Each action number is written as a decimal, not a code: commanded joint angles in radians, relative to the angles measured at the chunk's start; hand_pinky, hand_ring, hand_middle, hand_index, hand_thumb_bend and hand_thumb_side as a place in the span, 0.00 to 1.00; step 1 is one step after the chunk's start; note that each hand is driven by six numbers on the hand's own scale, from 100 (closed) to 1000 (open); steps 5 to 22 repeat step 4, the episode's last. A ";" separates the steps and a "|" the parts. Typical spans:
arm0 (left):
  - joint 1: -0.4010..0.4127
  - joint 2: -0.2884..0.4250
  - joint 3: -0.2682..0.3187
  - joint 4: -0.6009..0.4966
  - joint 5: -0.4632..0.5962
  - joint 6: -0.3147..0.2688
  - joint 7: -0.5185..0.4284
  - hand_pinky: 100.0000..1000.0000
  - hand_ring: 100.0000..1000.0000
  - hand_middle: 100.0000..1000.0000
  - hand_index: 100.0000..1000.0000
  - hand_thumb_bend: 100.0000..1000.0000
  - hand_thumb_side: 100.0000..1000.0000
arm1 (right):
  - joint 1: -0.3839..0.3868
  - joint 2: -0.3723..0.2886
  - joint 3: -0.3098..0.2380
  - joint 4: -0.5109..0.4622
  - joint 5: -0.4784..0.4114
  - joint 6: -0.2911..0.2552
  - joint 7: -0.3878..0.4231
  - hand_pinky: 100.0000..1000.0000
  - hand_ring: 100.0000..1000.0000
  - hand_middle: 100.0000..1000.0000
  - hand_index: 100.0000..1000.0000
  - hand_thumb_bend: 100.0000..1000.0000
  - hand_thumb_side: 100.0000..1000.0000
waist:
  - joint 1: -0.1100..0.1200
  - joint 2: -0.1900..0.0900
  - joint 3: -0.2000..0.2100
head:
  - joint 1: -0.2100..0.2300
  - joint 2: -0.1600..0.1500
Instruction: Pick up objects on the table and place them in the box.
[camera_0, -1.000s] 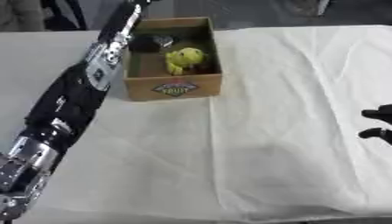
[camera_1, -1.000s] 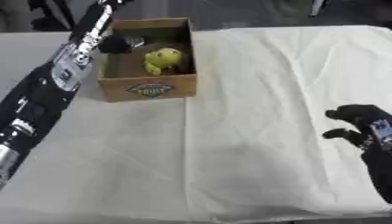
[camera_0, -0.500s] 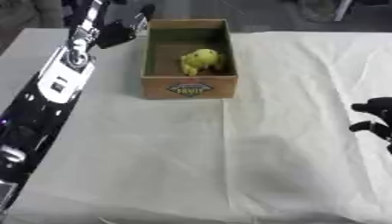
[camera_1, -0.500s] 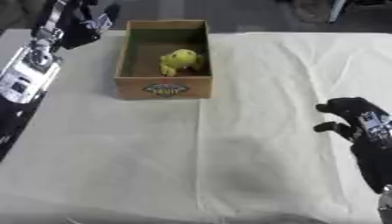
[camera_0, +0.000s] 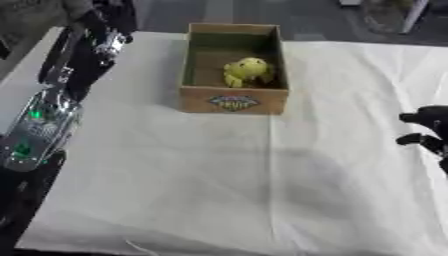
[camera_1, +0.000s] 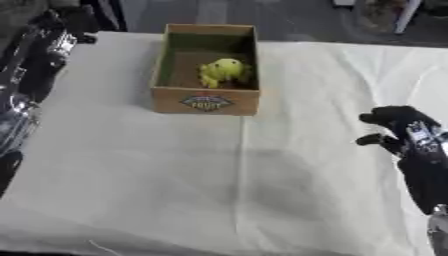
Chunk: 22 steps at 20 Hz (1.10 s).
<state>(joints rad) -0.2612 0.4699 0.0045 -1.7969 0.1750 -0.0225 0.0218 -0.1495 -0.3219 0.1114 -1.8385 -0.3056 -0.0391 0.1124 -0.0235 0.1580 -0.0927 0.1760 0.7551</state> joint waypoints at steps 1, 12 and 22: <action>0.026 -0.017 0.035 -0.045 0.000 0.002 -0.014 0.73 0.71 0.61 0.75 0.16 0.58 | -0.007 -0.024 -0.013 -0.022 0.000 -0.003 -0.006 0.54 0.77 0.56 0.66 0.00 0.66 | 0.002 -0.013 0.003 | -0.008 0.007; 0.053 -0.049 0.050 -0.052 -0.009 0.002 -0.035 0.73 0.71 0.61 0.75 0.15 0.59 | -0.007 -0.025 -0.014 -0.024 0.000 -0.004 -0.006 0.54 0.77 0.56 0.66 0.00 0.66 | 0.001 -0.013 0.002 | -0.012 0.011; 0.053 -0.049 0.050 -0.052 -0.009 0.002 -0.035 0.73 0.71 0.61 0.75 0.15 0.59 | -0.007 -0.025 -0.014 -0.024 0.000 -0.004 -0.006 0.54 0.77 0.56 0.66 0.00 0.66 | 0.001 -0.013 0.002 | -0.012 0.011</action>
